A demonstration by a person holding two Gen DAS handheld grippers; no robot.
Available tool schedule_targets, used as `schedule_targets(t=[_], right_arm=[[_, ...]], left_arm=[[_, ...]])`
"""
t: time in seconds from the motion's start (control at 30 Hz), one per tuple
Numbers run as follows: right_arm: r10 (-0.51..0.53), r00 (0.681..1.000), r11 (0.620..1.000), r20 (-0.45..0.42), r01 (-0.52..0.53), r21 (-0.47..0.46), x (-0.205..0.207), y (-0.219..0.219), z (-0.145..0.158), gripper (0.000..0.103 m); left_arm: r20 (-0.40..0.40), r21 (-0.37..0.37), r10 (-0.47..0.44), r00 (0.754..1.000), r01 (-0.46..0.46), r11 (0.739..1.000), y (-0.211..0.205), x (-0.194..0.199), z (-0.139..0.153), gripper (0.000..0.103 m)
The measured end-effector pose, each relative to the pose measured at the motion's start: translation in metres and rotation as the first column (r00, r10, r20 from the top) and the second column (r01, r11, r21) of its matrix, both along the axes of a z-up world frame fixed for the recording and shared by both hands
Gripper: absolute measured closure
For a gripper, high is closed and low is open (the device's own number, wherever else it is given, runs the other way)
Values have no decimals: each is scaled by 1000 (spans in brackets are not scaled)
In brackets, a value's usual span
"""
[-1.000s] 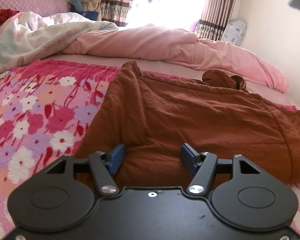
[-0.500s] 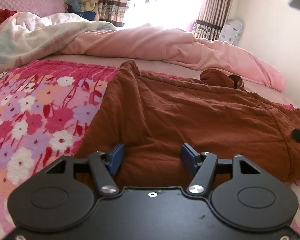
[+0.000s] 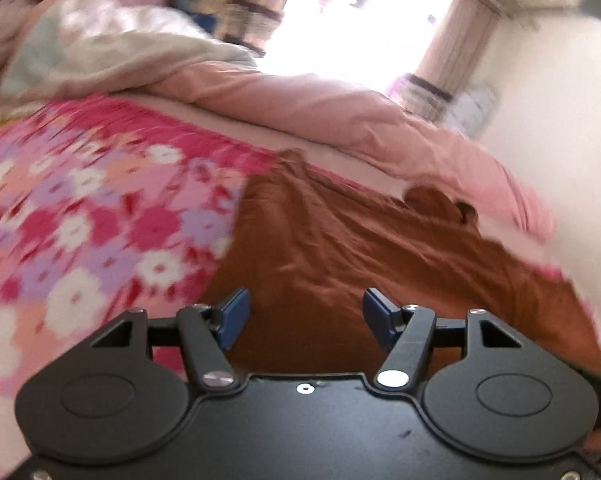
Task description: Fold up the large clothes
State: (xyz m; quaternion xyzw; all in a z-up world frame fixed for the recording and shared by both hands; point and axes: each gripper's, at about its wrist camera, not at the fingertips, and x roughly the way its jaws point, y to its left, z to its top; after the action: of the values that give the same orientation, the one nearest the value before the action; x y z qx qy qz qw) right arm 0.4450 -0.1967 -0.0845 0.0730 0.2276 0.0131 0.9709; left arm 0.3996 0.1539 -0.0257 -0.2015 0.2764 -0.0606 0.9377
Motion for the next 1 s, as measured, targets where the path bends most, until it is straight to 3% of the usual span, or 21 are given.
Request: schedule_targets(t=[0.13,0.33,0.67,1.0], right_arm=[[-3,1000,1000,4,3,11,1,0,-2,68],[-4,1000,1000,1,4,10,1,1,-3,68],[-4,1000,1000,-8,5,29,3,-2,-2,68],[-9,1000,1000,-13,10,20,3,1,-1,68]], left_arm=[[-41,-191,85,996,-92,977,17,-23,-16,38],[-133,-366,134,982,-174,914,15,-18,-44,38],[-127,-382,177,976,-212,899,9,17,-54,37],[-120,-342,166,979,-198,919,15,69,-50,35]])
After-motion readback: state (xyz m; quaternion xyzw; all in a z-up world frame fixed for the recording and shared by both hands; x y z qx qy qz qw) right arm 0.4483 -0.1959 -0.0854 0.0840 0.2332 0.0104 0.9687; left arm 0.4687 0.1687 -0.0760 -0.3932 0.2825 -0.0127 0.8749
